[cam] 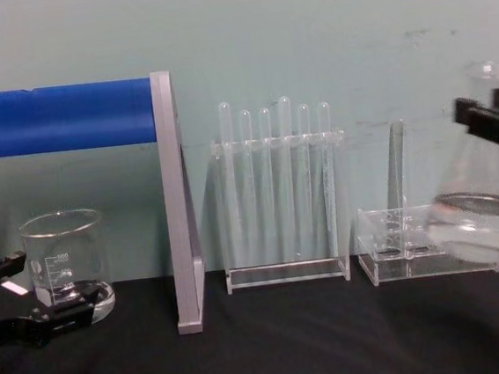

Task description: Grasp the erlenmeyer flask with one hand, shake it three times, then place it back.

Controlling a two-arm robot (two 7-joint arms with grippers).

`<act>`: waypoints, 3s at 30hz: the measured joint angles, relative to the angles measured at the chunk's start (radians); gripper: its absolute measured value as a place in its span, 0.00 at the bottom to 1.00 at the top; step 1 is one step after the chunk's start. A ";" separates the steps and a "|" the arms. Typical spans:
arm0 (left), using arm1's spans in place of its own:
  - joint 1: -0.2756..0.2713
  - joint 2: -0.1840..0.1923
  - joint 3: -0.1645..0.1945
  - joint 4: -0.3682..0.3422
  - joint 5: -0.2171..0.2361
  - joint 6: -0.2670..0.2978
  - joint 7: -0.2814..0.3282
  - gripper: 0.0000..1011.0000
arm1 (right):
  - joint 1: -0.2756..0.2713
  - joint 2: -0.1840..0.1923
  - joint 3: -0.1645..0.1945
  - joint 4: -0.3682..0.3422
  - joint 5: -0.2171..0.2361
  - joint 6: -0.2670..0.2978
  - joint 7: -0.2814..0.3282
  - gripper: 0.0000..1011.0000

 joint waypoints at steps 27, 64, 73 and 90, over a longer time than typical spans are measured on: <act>0.000 0.000 0.000 0.000 0.000 0.000 0.000 0.99 | 0.004 -0.030 -0.037 -0.008 -0.012 0.018 0.117 0.44; 0.000 0.000 0.000 0.000 0.000 0.000 0.000 0.99 | 0.116 0.022 -0.223 0.063 0.082 0.010 0.246 0.44; 0.000 0.000 0.000 0.000 0.000 0.000 0.000 0.99 | 0.144 0.052 -0.249 0.099 0.111 0.006 0.299 0.44; 0.000 0.000 0.000 0.000 0.000 0.000 0.000 0.99 | 0.163 0.090 -0.293 0.160 0.121 -0.014 0.340 0.44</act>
